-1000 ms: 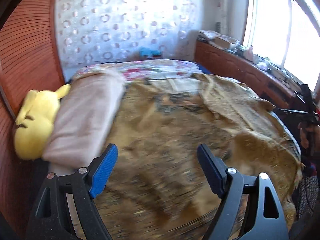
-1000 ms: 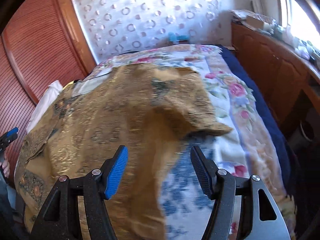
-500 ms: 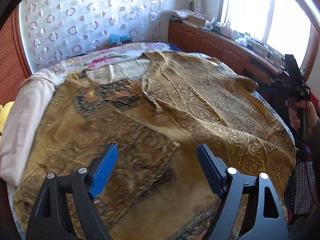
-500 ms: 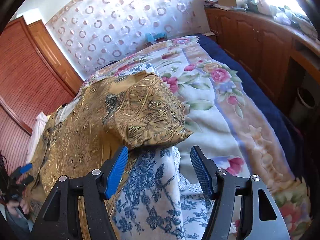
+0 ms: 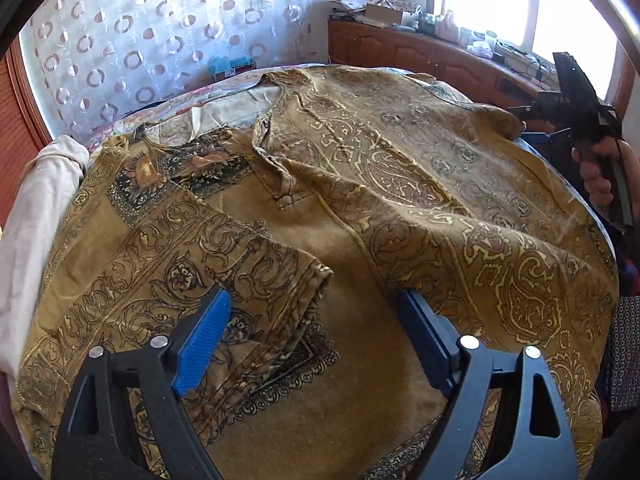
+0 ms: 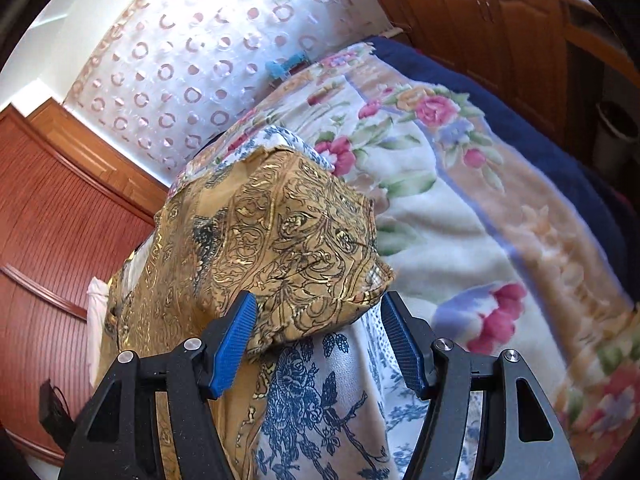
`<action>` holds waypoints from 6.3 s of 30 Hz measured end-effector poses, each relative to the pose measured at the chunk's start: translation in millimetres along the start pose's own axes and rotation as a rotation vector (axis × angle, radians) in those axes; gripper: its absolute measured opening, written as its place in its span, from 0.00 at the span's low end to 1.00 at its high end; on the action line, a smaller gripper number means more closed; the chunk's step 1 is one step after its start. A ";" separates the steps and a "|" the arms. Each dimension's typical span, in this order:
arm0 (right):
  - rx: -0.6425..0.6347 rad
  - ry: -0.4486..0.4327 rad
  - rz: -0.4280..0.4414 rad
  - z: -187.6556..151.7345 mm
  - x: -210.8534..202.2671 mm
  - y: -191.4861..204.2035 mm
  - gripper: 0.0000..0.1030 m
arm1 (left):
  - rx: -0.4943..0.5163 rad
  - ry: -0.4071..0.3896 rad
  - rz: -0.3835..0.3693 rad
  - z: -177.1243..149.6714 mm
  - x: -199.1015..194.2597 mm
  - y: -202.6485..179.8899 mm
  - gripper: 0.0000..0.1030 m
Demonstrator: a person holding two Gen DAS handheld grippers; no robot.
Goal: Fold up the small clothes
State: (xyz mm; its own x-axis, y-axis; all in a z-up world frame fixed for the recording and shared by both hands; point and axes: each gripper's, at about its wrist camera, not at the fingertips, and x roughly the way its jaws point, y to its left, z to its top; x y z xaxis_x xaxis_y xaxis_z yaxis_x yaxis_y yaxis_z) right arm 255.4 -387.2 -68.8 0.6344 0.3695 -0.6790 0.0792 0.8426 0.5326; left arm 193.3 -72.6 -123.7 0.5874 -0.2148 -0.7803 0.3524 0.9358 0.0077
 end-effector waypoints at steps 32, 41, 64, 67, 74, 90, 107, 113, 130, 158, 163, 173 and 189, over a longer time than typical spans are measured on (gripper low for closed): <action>-0.642 -0.027 0.065 -53.4 -23.3 153.8 0.21 | 0.022 0.022 -0.009 1.3 5.9 -2.6 1.00; -0.669 0.025 0.037 -73.7 -16.8 137.0 0.48 | 0.021 0.022 -0.009 1.5 5.9 -2.5 1.00; -0.461 -0.056 -0.031 -10.3 41.7 155.1 0.05 | -0.080 -0.132 -0.014 -8.9 -66.2 30.3 1.00; -0.528 -0.060 0.047 -18.8 35.0 180.2 0.05 | -0.108 -0.147 -0.020 -11.8 -71.4 39.1 1.00; -0.698 0.010 0.080 -55.6 32.8 219.1 0.37 | -0.139 -0.136 -0.030 -19.2 -67.8 46.2 1.00; -0.732 0.026 -0.108 -75.7 23.9 160.2 0.45 | -0.198 -0.154 0.022 -32.0 -77.2 80.0 1.00; -0.728 0.005 -0.138 -84.2 42.6 147.5 0.67 | -0.196 -0.167 0.074 -10.1 -80.0 136.0 0.99; -0.732 0.013 -0.124 -84.4 43.3 145.3 0.72 | -0.121 -0.108 0.055 23.2 -51.7 140.0 0.82; -0.736 0.012 -0.124 -83.9 43.8 143.2 0.73 | -0.073 0.052 0.019 79.1 35.2 164.4 0.48; -0.750 0.028 -0.110 -73.8 35.3 146.4 0.74 | -0.194 -0.125 0.172 92.3 -29.1 257.8 0.03; -0.740 -0.015 -0.079 -31.2 23.7 156.5 0.74 | -0.219 -0.121 0.171 93.6 -22.4 272.8 0.03; -0.623 0.083 -0.090 52.7 103.6 157.8 0.73 | -0.216 -0.093 0.163 93.9 -9.0 273.5 0.03; -0.765 0.106 -0.146 60.3 145.1 200.8 0.05 | -0.192 -0.193 0.160 102.0 -54.6 258.5 0.03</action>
State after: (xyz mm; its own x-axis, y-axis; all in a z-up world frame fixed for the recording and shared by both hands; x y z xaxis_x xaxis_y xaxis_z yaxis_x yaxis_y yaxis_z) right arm 409.7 -188.0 -30.0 0.5788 0.2367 -0.7803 -0.4197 0.9069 -0.0362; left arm 326.5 152.5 -15.3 0.7580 -0.0925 -0.6457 0.1110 0.9937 -0.0121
